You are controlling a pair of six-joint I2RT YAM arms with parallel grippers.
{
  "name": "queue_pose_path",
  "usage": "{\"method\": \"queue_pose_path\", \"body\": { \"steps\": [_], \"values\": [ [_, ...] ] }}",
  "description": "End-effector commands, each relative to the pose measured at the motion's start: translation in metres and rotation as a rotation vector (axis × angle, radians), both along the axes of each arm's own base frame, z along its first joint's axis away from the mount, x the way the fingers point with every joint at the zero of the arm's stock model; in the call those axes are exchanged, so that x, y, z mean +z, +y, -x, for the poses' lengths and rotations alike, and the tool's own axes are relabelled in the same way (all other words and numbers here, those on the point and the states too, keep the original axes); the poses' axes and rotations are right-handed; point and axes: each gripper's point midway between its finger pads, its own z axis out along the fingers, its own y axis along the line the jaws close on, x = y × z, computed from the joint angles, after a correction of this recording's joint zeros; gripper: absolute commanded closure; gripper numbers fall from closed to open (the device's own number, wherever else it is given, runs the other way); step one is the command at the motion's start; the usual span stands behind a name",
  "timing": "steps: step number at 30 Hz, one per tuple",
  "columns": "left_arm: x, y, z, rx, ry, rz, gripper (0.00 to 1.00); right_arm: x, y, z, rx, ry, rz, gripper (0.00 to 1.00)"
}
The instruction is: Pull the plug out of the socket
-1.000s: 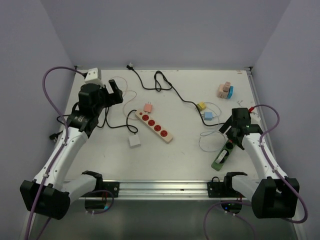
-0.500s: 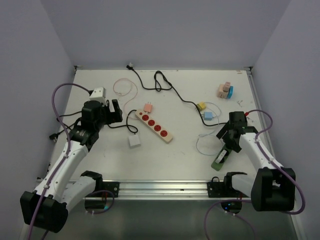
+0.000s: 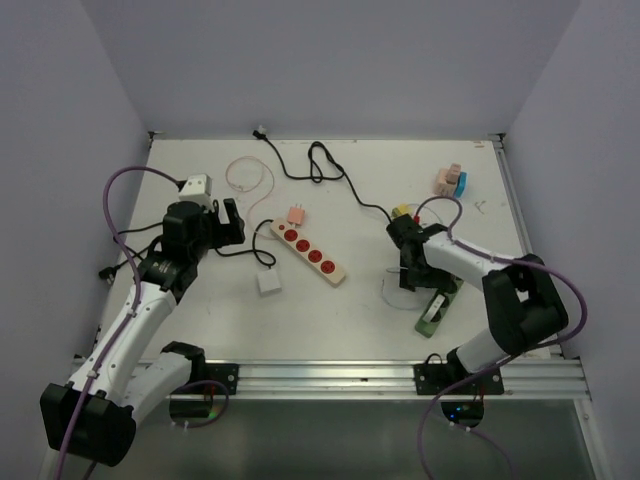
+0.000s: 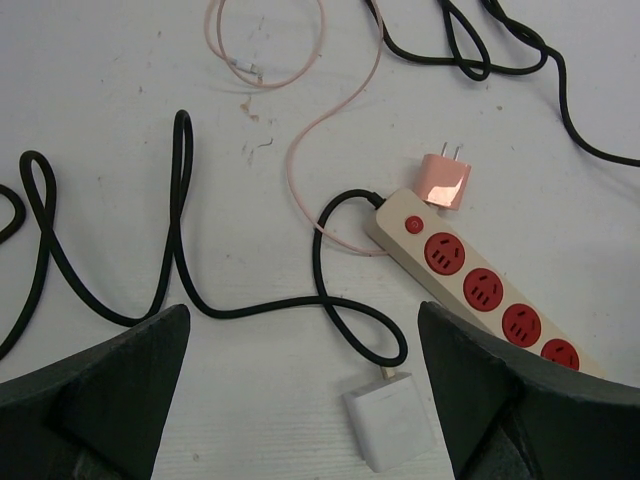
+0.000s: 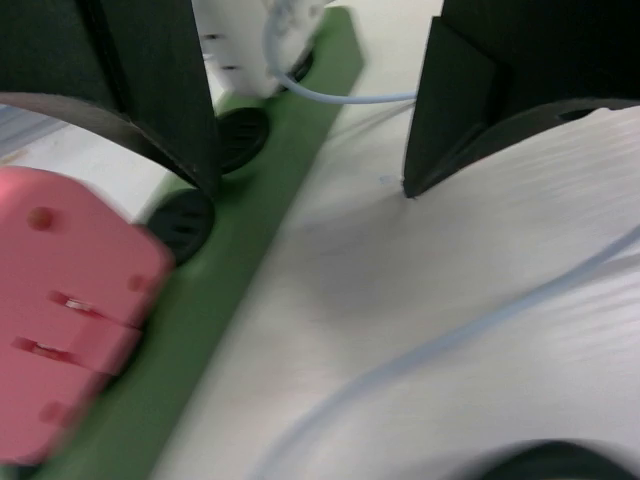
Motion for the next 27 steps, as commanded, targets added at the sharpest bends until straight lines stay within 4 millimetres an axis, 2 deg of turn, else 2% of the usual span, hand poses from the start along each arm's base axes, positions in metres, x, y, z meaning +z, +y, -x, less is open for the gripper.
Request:
{"method": "queue_pose_path", "body": {
  "steps": [1, 3, 7, 11, 14, 17, 20, 22, 23, 25, 26, 27],
  "values": [
    [0.005, 0.0, -0.003, -0.009, -0.036, -0.01, 0.01, 0.016, 0.159, -0.072, 0.172, -0.225, -0.524, 0.34],
    [0.004, 0.0, -0.003, -0.009, -0.031, -0.011, 0.01, 0.023, 0.18, -0.079, 0.233, -0.237, -0.526, 0.34],
    [0.002, 0.0, -0.004, -0.007, -0.027, -0.013, 0.01, 0.034, 0.22, -0.077, 0.339, -0.227, -0.549, 0.35],
    [0.0, 0.001, -0.004, -0.004, -0.021, -0.016, 0.01, 0.056, 0.22, -0.084, 0.342, -0.299, -0.529, 0.34],
    [0.0, 0.002, -0.004, -0.002, -0.023, -0.018, 0.01, 0.078, 0.202, -0.087, 0.313, -0.376, -0.476, 0.32],
    [0.002, 0.002, -0.004, 0.0, -0.026, -0.018, 0.01, 0.096, 0.174, -0.085, 0.261, -0.446, -0.399, 0.28],
    [0.0, 0.003, -0.003, 0.002, -0.021, -0.02, 0.01, 0.108, 0.128, -0.08, 0.134, -0.518, -0.285, 0.22],
    [0.0, 0.003, -0.003, 0.004, -0.023, -0.017, 0.01, 0.104, 0.093, -0.072, 0.022, -0.538, -0.215, 0.18],
    [0.002, 0.003, -0.003, 0.004, -0.028, -0.016, 0.01, 0.112, 0.082, -0.069, -0.02, -0.569, -0.228, 0.17],
    [0.002, 0.003, -0.002, 0.005, -0.029, -0.014, 0.01, 0.1, 0.049, -0.058, -0.14, -0.557, -0.211, 0.13],
    [0.003, 0.003, -0.002, 0.004, -0.032, -0.015, 0.01, 0.102, 0.039, -0.054, -0.185, -0.573, -0.225, 0.13],
    [0.002, 0.003, -0.002, 0.003, -0.031, -0.015, 0.01, 0.093, 0.028, -0.046, -0.23, -0.564, -0.217, 0.11]
  ]
}}
